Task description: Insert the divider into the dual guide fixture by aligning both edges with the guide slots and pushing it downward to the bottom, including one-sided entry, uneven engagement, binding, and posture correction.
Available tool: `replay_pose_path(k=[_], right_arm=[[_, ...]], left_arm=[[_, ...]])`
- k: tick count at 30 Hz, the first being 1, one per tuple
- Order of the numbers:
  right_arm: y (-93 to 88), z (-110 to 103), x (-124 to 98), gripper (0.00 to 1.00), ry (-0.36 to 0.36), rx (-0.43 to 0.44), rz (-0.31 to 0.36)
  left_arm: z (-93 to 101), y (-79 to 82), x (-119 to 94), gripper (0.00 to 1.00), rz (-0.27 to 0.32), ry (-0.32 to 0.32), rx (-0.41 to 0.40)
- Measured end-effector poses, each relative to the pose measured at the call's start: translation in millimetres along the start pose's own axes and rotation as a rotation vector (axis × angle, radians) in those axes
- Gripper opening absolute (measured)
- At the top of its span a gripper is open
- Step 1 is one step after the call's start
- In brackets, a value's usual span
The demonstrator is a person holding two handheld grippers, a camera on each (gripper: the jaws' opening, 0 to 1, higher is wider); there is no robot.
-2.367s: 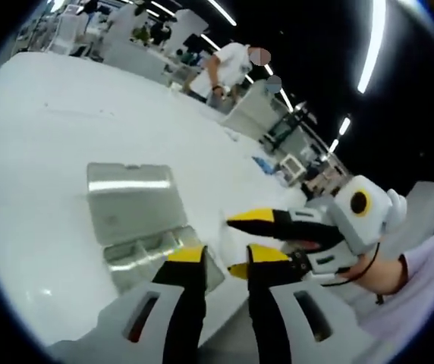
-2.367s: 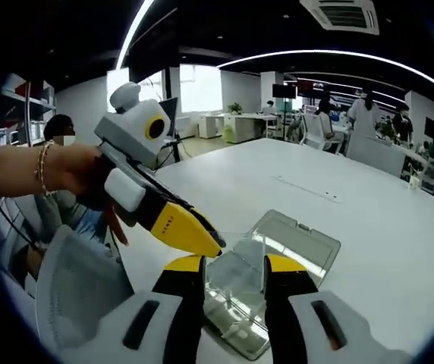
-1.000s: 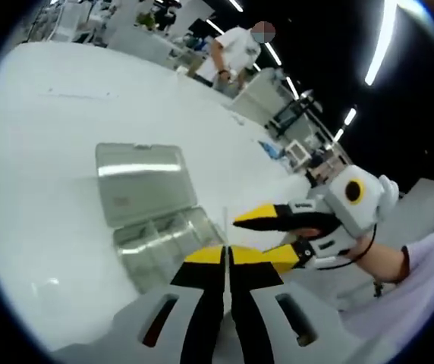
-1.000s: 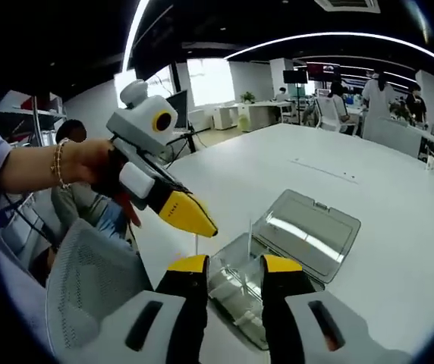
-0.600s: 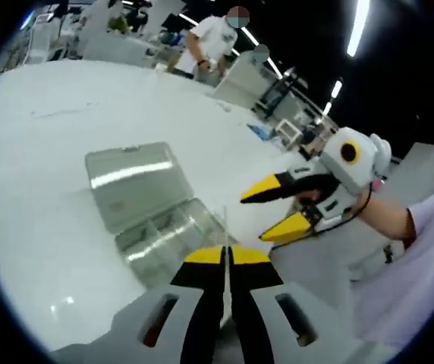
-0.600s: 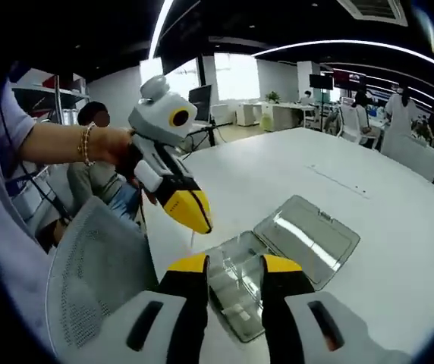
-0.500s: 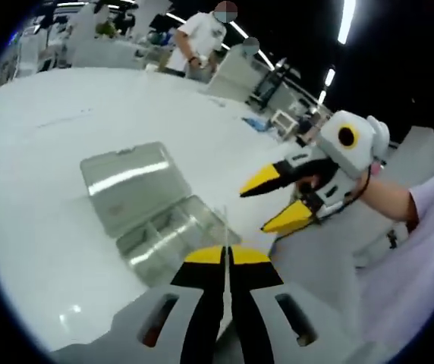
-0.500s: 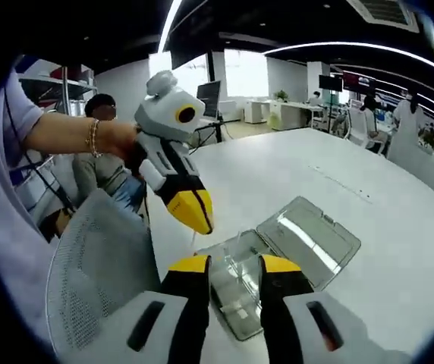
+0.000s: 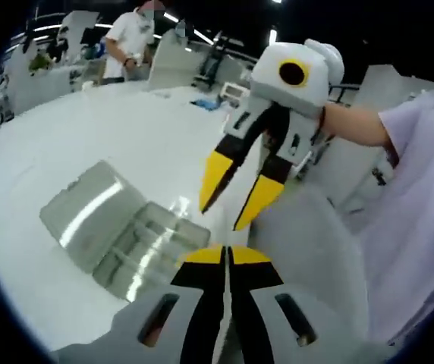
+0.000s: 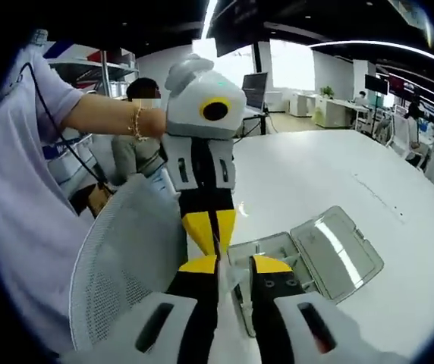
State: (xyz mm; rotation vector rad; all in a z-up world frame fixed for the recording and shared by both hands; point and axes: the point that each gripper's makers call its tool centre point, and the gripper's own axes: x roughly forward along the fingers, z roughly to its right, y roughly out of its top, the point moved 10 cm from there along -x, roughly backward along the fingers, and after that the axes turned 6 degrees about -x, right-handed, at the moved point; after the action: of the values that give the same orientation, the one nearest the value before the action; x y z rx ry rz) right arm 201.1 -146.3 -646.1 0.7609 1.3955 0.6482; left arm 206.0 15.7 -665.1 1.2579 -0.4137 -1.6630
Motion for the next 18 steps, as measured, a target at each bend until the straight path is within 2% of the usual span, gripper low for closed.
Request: replay_pose_path(k=[5,8,10,18], right_arm=[[-0.1,0.3,-0.5,0.05,0.03,-0.014,-0.033],[3.4,1.3,-0.8,0.03,0.073,-0.016,-0.038],[4.7,1.6,0.1,0.02,0.103,-0.02,-0.053],[2.8,4.6,1.5,0.0,0.163,-0.023,-0.101]], left_arm=[[2.0,5.4,0.4,0.0,0.006,-0.004,0.048],[5.3,8.2,3.7,0.0,-0.036,-0.012,0.103],[8.3,10.6,5.7,0.0,-0.04,-0.02,0.121],[8.5,14.1,8.7,0.0,-0.048,-0.031,0.145]])
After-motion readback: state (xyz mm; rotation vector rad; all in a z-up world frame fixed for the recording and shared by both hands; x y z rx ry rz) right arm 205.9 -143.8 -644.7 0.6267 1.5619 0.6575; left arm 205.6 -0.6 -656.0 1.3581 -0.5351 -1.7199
